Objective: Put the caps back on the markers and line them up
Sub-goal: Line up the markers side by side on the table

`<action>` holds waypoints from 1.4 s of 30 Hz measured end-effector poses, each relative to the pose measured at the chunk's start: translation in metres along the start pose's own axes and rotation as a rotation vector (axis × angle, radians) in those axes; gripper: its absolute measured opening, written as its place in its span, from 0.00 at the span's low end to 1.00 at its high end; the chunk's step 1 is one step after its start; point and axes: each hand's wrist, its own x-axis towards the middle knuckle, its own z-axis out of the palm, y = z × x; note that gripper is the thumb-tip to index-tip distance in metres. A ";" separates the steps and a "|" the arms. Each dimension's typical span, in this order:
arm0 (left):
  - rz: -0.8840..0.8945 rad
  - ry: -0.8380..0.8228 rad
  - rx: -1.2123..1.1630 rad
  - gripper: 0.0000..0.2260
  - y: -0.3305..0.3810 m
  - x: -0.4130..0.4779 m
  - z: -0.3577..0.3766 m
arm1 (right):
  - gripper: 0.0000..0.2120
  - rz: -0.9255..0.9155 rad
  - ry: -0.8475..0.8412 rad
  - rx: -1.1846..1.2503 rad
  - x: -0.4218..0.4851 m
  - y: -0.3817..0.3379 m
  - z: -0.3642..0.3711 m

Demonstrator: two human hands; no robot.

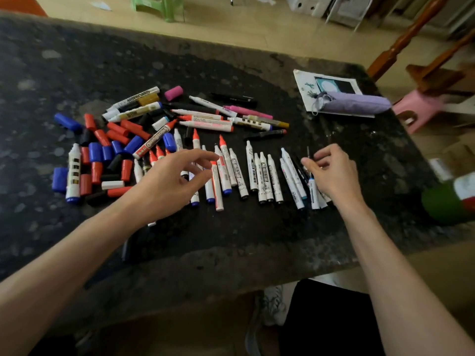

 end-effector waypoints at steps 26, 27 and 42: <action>-0.024 -0.016 0.012 0.14 0.001 0.005 0.003 | 0.28 0.063 0.018 -0.101 0.006 0.014 0.029; -0.023 -0.013 0.009 0.13 0.001 0.005 0.003 | 0.28 0.067 0.019 -0.113 0.005 0.012 0.030; -0.012 -0.001 0.037 0.13 0.002 0.002 -0.001 | 0.13 -0.117 0.073 -0.427 -0.008 -0.012 0.030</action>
